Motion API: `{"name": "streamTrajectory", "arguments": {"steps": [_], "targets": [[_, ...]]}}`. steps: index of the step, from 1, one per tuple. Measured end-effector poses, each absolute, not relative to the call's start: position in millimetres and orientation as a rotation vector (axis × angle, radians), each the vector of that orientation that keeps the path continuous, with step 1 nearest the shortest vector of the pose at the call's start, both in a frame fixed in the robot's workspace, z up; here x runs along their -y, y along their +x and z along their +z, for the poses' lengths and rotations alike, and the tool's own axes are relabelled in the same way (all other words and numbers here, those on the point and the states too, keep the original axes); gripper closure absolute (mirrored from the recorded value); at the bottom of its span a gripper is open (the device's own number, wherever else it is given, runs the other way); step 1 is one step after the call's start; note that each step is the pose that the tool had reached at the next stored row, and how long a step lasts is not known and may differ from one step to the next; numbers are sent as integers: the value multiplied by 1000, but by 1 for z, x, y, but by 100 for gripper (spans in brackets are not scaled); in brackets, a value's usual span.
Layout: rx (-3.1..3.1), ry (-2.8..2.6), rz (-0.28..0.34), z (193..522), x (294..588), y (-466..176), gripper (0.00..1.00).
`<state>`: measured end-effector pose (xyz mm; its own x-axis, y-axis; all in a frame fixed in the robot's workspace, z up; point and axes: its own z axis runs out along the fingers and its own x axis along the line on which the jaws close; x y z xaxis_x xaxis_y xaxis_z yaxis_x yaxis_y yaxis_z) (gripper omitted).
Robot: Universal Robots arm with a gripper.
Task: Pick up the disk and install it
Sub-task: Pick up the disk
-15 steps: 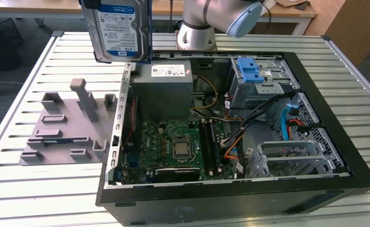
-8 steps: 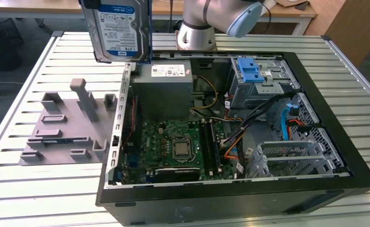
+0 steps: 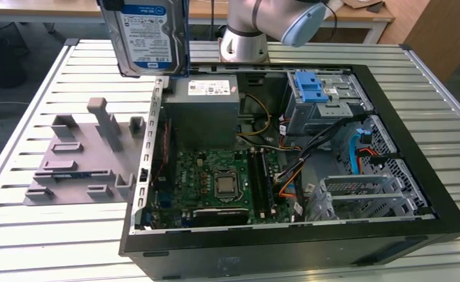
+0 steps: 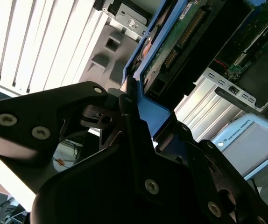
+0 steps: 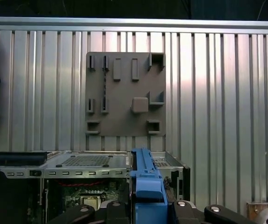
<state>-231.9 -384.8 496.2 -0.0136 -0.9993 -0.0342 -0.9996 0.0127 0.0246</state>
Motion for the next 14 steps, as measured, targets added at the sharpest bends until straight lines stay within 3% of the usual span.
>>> {"name": "streamTrajectory", "arguments": {"steps": [14], "targets": [[-2211, -2183, 49, 496, 395, -236, 64]]}}
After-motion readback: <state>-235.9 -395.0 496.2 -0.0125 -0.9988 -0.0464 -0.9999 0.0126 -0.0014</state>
